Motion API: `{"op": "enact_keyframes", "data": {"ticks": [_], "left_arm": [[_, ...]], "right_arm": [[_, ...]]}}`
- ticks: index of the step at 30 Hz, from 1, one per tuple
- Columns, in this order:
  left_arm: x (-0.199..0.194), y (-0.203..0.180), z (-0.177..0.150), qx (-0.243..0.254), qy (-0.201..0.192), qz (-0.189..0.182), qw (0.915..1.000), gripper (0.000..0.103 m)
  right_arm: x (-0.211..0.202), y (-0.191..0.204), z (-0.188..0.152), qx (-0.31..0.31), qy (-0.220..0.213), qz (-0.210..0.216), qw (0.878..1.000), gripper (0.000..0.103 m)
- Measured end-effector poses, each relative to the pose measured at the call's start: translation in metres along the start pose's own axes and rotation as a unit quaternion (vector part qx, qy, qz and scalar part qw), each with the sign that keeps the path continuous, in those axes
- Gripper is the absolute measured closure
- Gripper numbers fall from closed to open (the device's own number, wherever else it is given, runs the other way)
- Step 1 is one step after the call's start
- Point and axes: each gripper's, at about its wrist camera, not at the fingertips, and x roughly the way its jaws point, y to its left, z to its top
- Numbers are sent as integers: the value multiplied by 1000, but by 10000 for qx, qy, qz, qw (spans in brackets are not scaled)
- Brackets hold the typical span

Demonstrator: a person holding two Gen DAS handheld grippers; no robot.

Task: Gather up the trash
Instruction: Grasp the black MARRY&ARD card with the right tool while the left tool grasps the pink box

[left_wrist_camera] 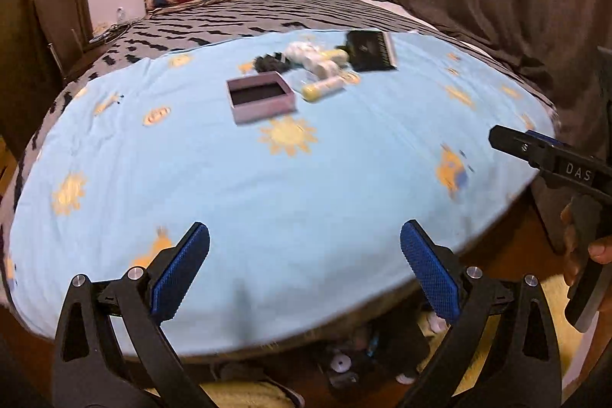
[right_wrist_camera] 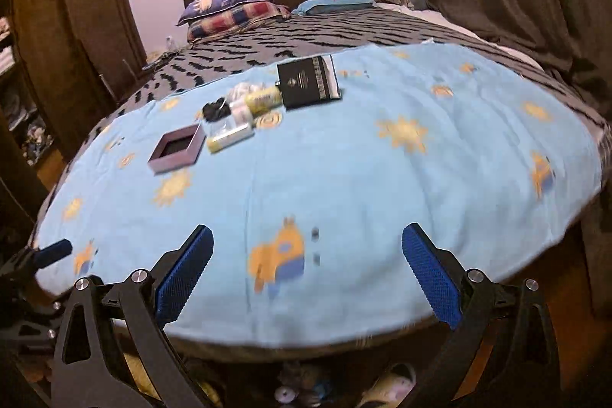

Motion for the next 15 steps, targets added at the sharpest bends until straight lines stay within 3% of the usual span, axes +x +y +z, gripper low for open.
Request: {"op": "enact_keyframes", "data": {"ticks": [15], "left_arm": [[94,43,86,-574,151,328,9977,8]], "right_arm": [[102,2,84,-24,32,-265,9996,4]]}}
